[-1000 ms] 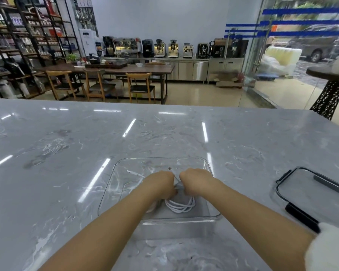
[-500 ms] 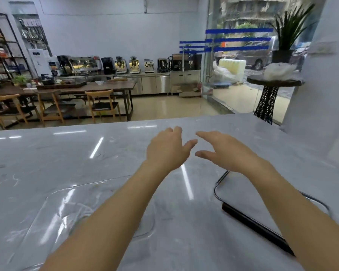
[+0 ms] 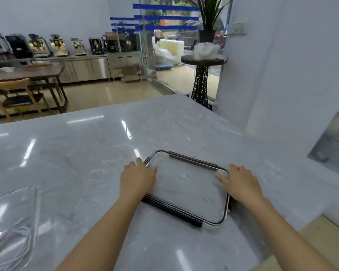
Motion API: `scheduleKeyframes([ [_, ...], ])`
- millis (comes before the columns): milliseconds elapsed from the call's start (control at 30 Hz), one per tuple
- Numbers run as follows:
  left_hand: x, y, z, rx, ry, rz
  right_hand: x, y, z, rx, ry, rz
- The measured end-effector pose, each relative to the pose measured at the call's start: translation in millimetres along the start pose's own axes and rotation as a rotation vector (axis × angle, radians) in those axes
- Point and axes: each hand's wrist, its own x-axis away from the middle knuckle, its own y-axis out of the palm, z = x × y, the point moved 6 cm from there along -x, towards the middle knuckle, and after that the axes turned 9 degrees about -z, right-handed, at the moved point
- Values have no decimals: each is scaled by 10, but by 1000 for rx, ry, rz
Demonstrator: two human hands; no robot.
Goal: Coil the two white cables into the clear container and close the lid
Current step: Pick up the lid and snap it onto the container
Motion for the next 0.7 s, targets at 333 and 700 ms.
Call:
scheduleKeyframes([
  [333,-154,5,-138,209,-125,-104,-18,-5,-33,-352,-41,-55],
  [700,70,-944,-184,1545,-157,79,457,-857,-737,-576,-477,573],
])
